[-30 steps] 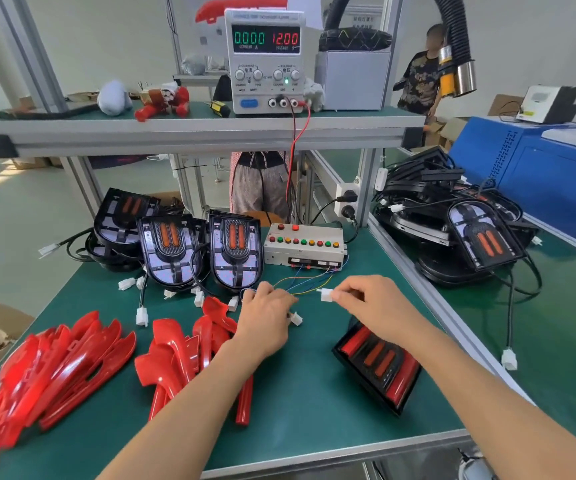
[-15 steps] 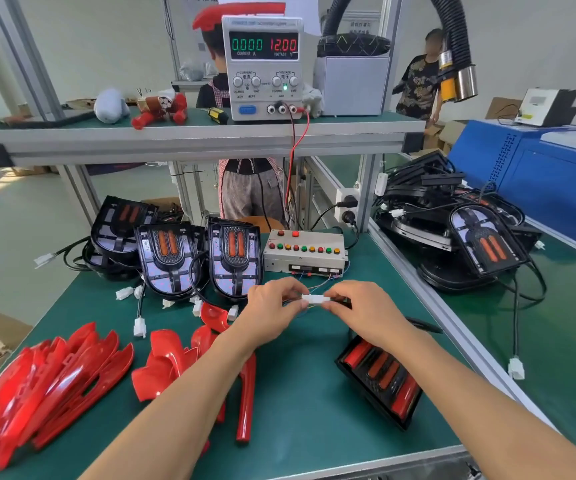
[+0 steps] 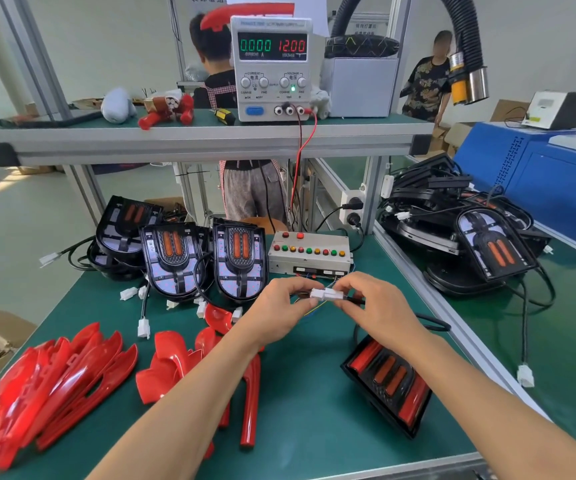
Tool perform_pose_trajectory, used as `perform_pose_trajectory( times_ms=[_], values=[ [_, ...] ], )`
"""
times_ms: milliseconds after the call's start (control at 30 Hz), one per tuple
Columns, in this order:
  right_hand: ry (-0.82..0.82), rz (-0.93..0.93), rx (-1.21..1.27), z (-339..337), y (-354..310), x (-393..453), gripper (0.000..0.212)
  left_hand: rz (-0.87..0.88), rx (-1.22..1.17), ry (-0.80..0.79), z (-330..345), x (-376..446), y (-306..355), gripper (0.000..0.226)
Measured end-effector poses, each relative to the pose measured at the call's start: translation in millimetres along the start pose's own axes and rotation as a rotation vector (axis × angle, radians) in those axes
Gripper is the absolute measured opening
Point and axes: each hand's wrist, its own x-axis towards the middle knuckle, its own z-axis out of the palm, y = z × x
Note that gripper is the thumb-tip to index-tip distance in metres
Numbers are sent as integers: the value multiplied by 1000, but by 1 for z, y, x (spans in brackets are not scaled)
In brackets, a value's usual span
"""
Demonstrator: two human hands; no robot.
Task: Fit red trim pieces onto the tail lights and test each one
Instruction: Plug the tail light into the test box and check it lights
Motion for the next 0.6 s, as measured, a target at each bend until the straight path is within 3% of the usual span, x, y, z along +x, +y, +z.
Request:
perform_pose_trajectory(
  times_ms=[367, 600],
  values=[
    [54, -7, 77, -3, 7, -4, 15, 30, 96, 60, 2, -1, 2, 23],
    [6, -64, 64, -4, 5, -5, 16, 44, 159, 77, 2, 0, 5, 25]
  ],
)
